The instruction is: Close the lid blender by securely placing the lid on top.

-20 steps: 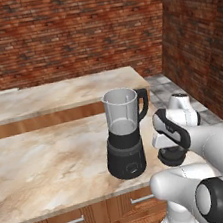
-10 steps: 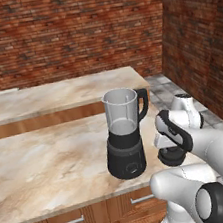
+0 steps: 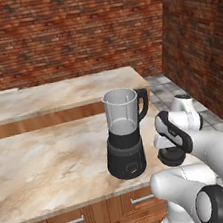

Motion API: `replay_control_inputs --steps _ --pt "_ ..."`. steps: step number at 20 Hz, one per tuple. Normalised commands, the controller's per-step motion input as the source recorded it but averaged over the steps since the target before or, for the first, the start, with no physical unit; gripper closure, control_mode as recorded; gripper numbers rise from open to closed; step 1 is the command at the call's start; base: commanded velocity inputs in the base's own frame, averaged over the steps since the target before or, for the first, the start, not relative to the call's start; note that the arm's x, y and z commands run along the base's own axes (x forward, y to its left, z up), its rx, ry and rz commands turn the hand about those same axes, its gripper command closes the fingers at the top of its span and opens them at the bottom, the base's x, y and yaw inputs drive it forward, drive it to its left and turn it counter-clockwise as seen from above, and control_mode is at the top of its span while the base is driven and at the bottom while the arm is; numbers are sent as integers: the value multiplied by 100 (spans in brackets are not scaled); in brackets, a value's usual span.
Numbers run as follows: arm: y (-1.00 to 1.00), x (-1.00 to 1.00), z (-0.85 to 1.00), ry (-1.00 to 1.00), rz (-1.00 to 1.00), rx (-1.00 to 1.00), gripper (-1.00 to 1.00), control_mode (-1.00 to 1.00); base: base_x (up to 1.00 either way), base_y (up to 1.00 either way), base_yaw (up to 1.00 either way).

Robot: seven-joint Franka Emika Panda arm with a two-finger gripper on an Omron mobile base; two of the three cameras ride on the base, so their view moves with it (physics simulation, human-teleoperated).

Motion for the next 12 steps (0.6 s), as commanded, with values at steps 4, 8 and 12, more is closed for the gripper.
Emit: replay_control_inputs --steps 4,8,12 --pt "1 6 0 0 0 0 -100 -100 0 0 0" --pt "0 5 0 0 0 0 -100 -100 0 0 0" --pt "0 14 0 0 0 0 -100 -100 0 0 0"
